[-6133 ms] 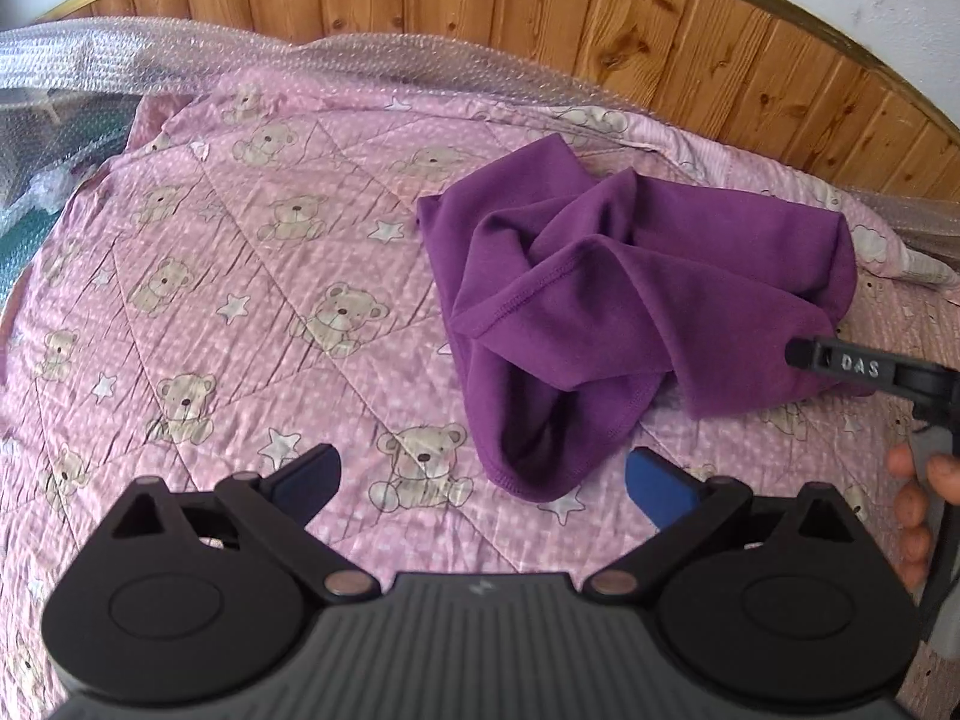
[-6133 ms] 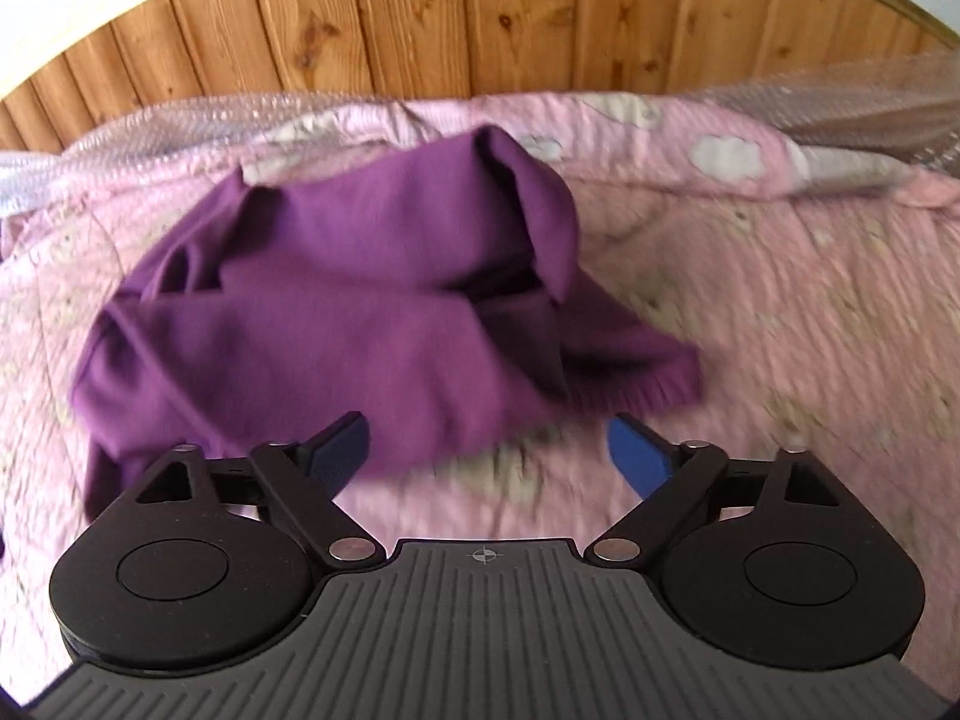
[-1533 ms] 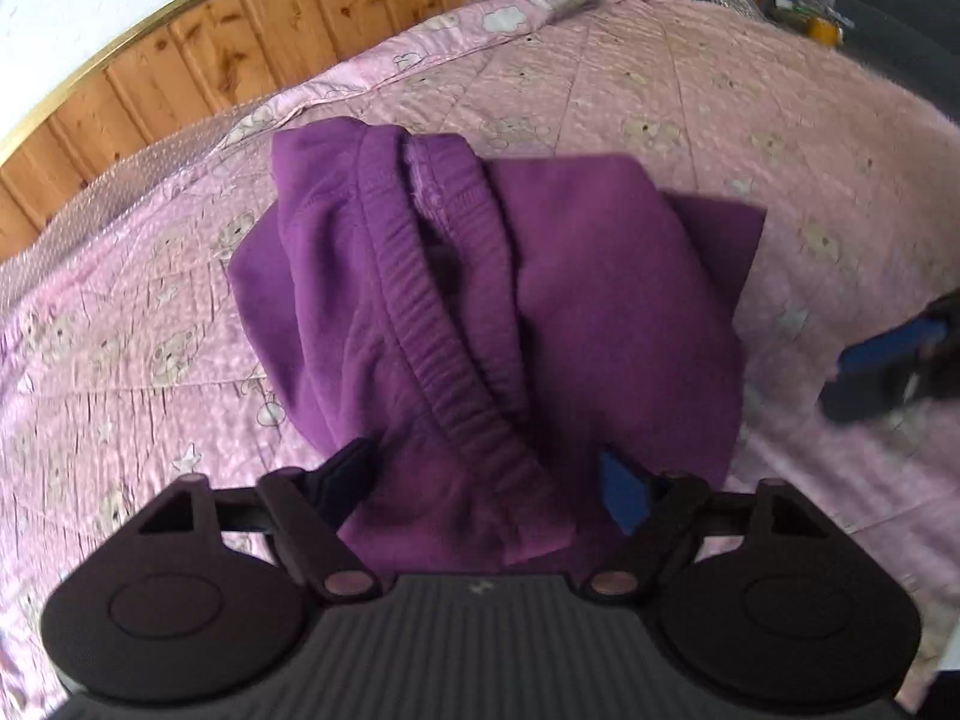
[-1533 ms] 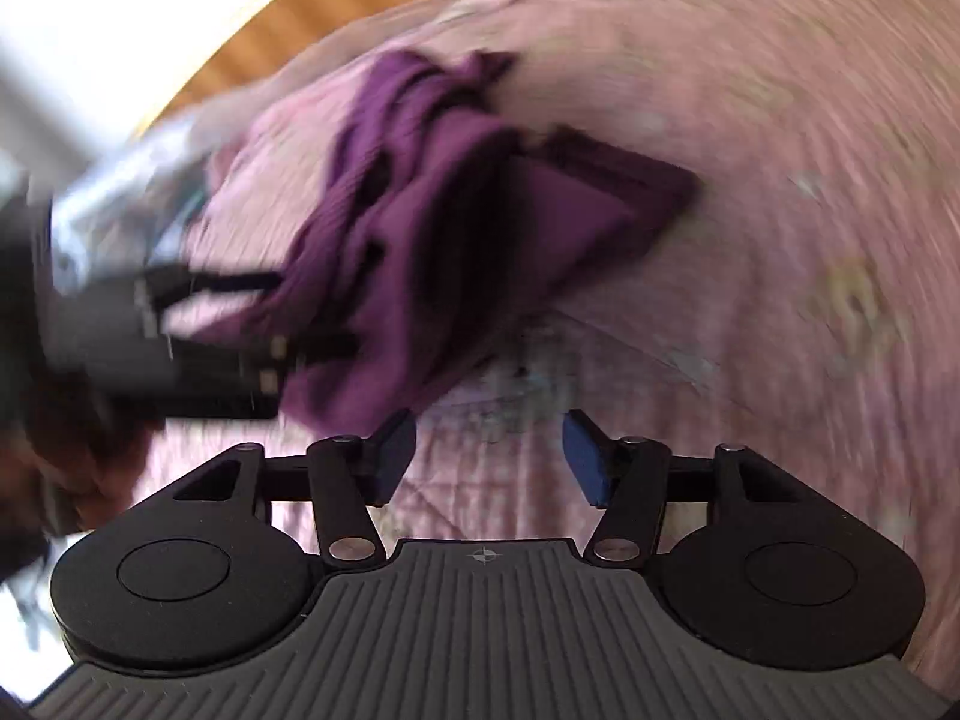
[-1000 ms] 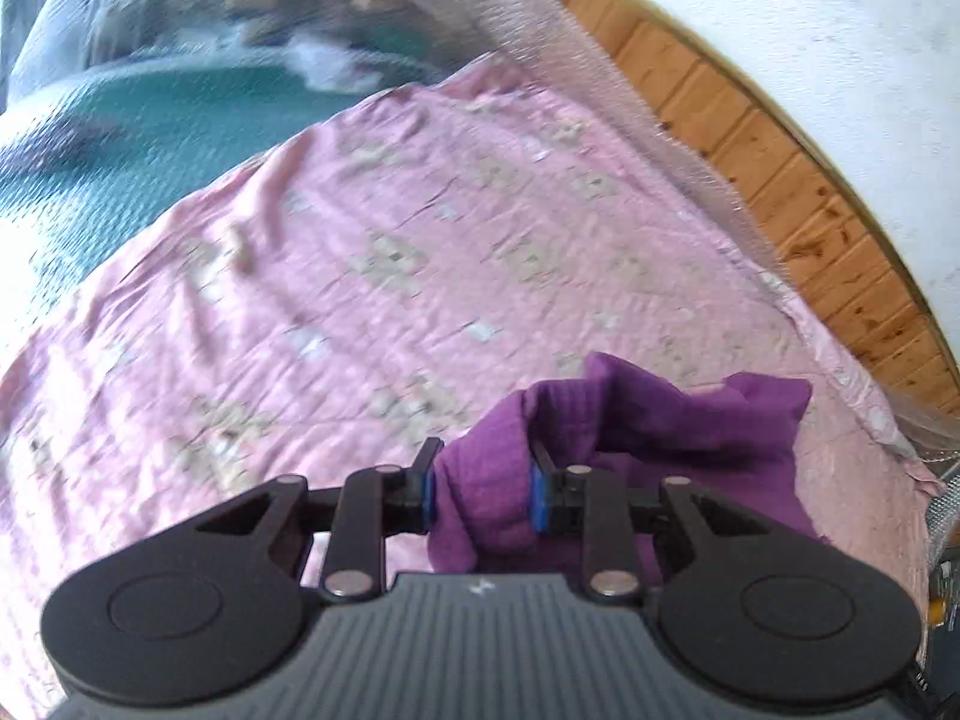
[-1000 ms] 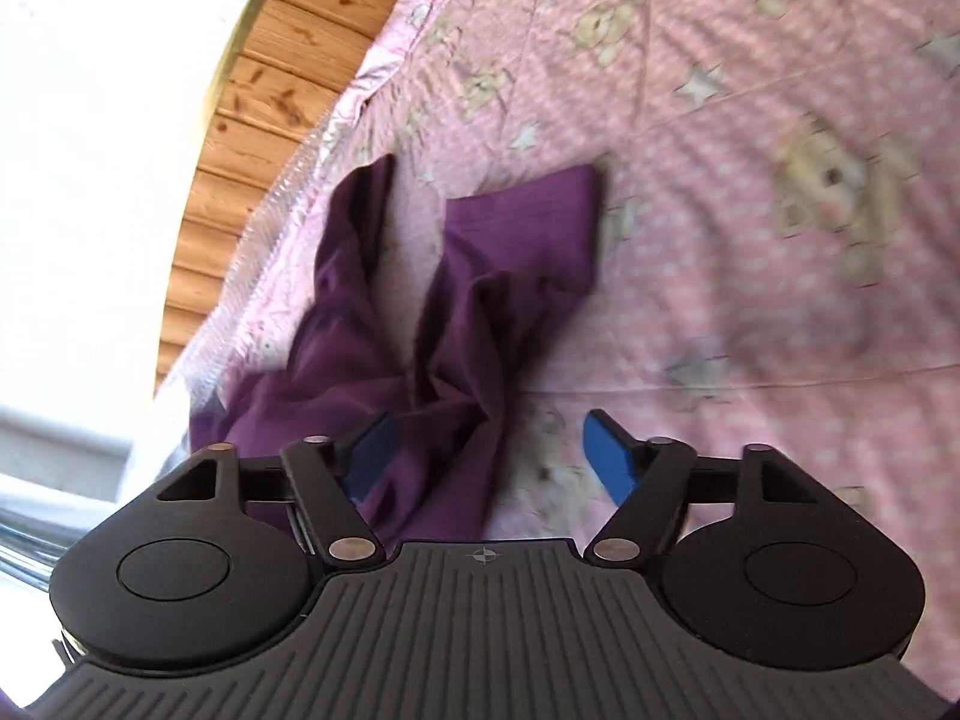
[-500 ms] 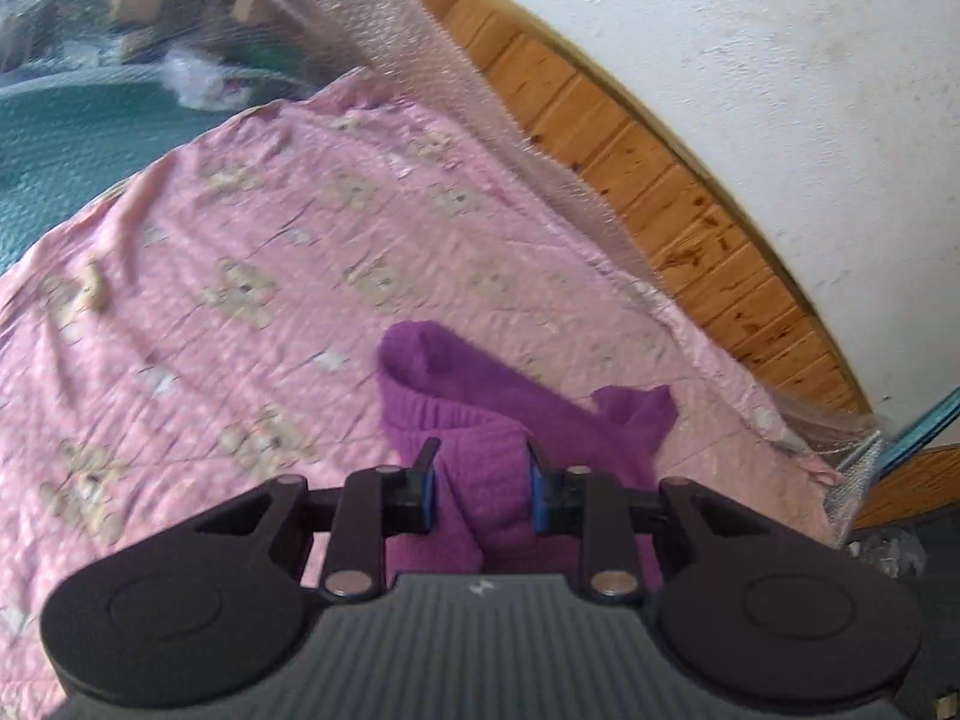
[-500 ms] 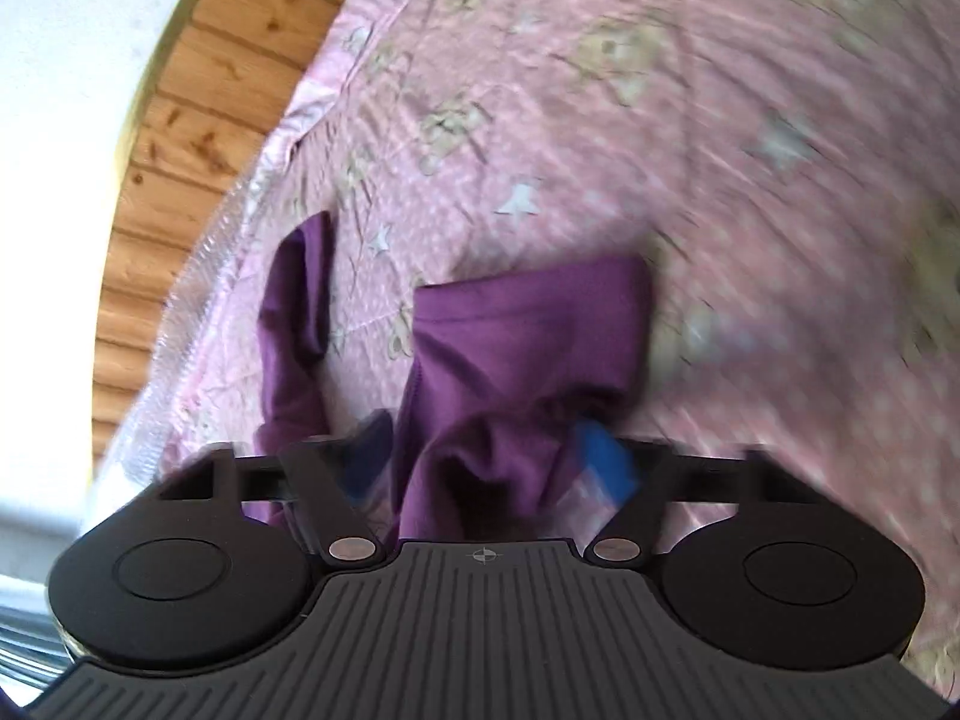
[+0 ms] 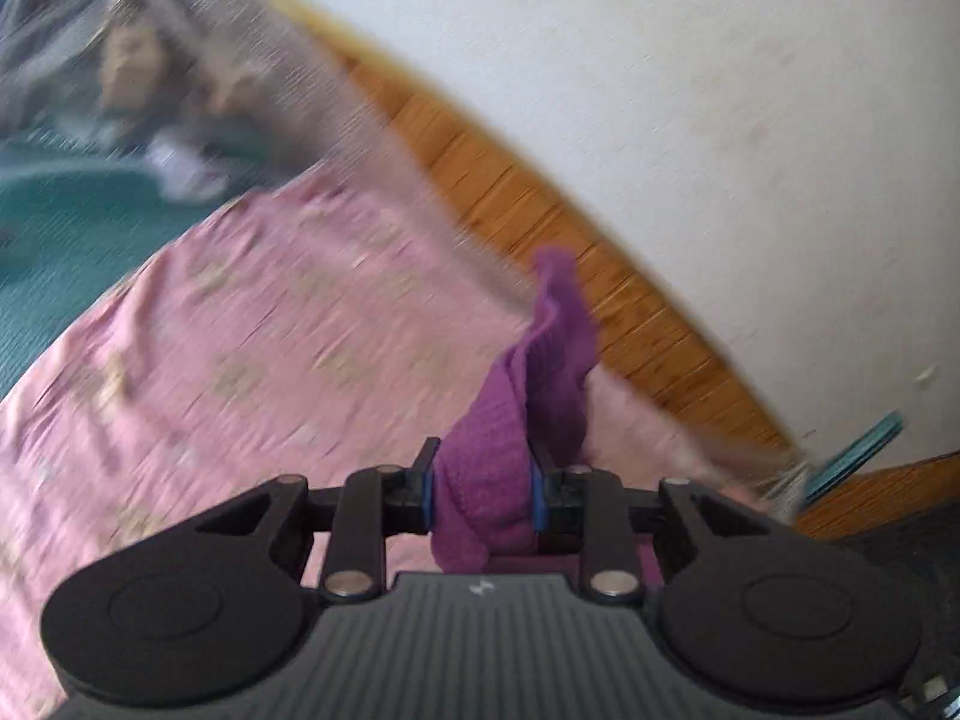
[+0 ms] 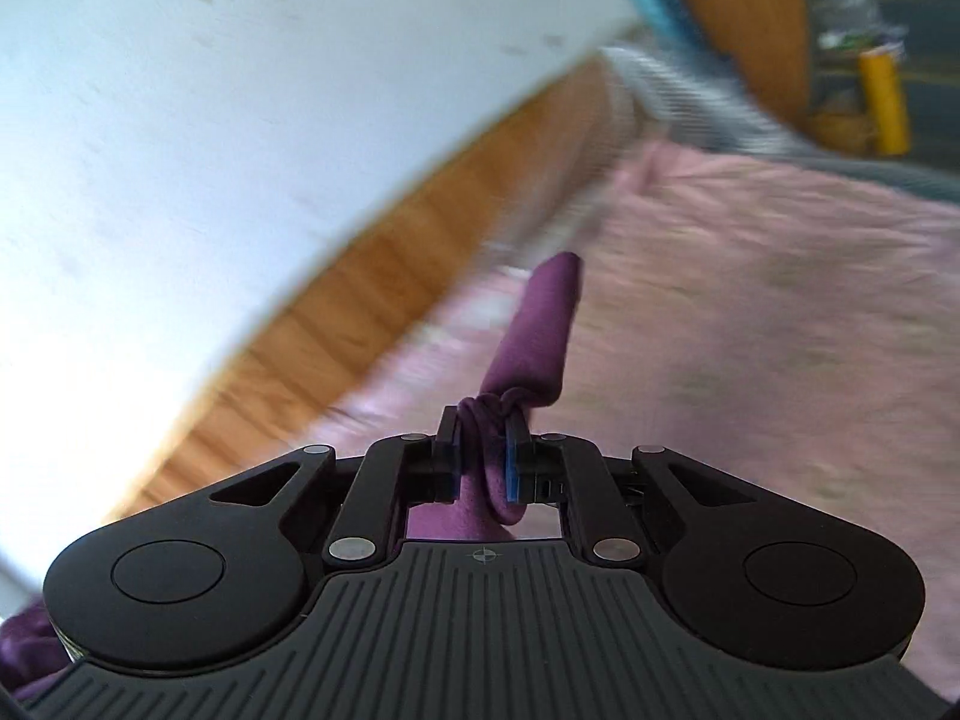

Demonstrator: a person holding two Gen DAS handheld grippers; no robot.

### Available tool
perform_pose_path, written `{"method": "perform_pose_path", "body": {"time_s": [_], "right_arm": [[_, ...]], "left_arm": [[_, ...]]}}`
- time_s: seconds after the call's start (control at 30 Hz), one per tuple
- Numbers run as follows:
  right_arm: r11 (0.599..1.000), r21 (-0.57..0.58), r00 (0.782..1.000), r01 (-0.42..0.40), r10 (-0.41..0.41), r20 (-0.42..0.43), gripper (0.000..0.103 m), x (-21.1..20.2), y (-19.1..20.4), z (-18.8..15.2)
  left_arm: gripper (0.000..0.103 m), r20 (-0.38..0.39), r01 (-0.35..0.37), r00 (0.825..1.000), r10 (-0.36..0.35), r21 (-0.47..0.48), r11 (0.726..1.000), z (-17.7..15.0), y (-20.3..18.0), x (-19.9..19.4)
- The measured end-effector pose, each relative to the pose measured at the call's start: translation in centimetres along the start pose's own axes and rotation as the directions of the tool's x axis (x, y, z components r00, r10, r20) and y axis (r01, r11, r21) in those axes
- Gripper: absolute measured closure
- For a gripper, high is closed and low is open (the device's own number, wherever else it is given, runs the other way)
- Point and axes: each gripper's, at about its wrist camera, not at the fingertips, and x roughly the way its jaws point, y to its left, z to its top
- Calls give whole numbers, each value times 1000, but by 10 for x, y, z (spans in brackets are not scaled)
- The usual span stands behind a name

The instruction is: Fold clothes

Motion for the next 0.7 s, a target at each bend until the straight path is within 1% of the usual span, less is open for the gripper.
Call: {"method": "perform_pose_path", "body": {"time_s": [0.03,0.07,0.1,0.13,0.17,0.2,0.23,0.27,0.33,0.37,0.4,0.43,0.5,0.53,0.57,0.63,0.67,0.7], "right_arm": [[997,3,996,75,-75,-41,84,9,-21,-13],[987,0,984,158,-157,-83,82,20,-43,-28],[970,-6,963,242,-240,-125,82,32,-64,-42],[948,-4,937,318,-315,-150,82,39,-84,-55],[932,25,919,362,-353,-175,83,41,-100,-62],[915,59,902,399,-381,-201,83,41,-116,-69],[910,89,900,405,-380,-213,83,39,-127,-72],[907,105,900,408,-379,-216,83,35,-132,-74],[896,104,889,432,-404,-216,83,29,-136,-69],[887,92,880,453,-427,-208,83,26,-133,-65],[876,78,869,475,-454,-197,83,23,-129,-60],[880,45,872,473,-461,-165,83,20,-117,-54],[888,-32,884,458,-459,-90,77,15,-88,-42],[910,-73,907,409,-414,-80,64,22,-68,-36],[931,-114,931,347,-357,-80,56,30,-48,-31],[956,-194,967,218,-239,-86,55,46,-7,-21],[962,-238,979,135,-166,-116,53,63,17,-18],[959,-278,984,48,-94,-154,52,83,40,-18]], "left_arm": [[76,-49,-76,996,76,-17,997,-21,23,17],[76,-96,-153,984,150,-28,988,-42,46,34],[76,-145,-229,965,221,-45,972,-61,68,51],[76,-164,-257,956,245,-60,964,-72,78,58],[76,-181,-281,947,264,-75,957,-81,87,64],[76,-198,-304,939,282,-89,949,-91,96,70],[76,-216,-327,929,300,-103,939,-100,105,76],[76,-205,-326,932,301,-102,940,-102,104,75],[76,-184,-312,938,292,-89,946,-98,98,69],[76,-173,-306,941,289,-80,949,-95,96,67],[76,-172,-311,940,296,-71,948,-93,95,66],[76,-170,-318,937,304,-61,946,-91,95,66],[76,-189,-359,915,356,23,933,-93,92,64],[77,-197,-379,902,385,70,923,-94,92,62],[76,-203,-398,887,415,117,910,-94,92,59],[71,-175,-415,885,432,123,901,-89,91,47],[68,-160,-423,884,439,124,898,-87,90,41],[64,-145,-431,883,446,124,894,-84,89,35]]}}
